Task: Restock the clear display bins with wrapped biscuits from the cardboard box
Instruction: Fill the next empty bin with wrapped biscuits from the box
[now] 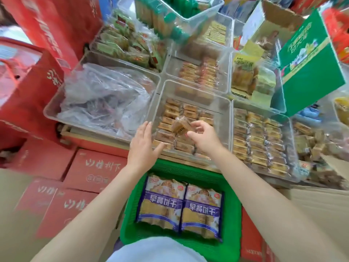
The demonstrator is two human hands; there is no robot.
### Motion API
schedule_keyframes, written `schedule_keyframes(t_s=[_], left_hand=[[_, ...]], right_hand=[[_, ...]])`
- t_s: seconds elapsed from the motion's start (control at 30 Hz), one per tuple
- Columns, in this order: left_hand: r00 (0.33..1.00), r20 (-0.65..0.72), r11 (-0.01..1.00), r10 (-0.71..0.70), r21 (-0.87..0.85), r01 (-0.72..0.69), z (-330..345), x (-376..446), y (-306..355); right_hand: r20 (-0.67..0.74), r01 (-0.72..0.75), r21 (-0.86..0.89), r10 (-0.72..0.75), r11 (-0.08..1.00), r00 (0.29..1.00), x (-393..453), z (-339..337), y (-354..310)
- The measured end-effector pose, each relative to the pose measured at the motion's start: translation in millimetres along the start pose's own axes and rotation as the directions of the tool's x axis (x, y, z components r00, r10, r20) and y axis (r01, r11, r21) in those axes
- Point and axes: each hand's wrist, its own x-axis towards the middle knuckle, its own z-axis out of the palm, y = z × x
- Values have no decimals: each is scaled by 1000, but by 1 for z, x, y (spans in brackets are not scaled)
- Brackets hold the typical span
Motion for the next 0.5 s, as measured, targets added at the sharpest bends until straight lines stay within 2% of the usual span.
schedule_keyframes(t_s=[0.1, 0.17, 0.23, 0.3, 0.5], left_hand=[[992, 104, 964, 72, 249, -96, 16, 9, -15], [986, 134, 917, 97, 372, -141, 24, 12, -20], [986, 107, 890, 130, 426, -164, 32, 12, -26], [985, 88, 863, 148, 474, -173, 38, 11, -30], [980, 42, 857, 192, 480, -189, 46, 12, -36]], right_hand=[[-61, 58, -134, -66, 989, 996, 32, 18, -7], [21, 80, -267, -77, 960, 997, 45, 34, -12], [135, 102, -382, -53, 919, 989, 54, 51, -13], [171, 97, -405, -29, 909, 985, 58, 64, -12], [61, 8, -378, 16, 926, 998, 60, 81, -9]])
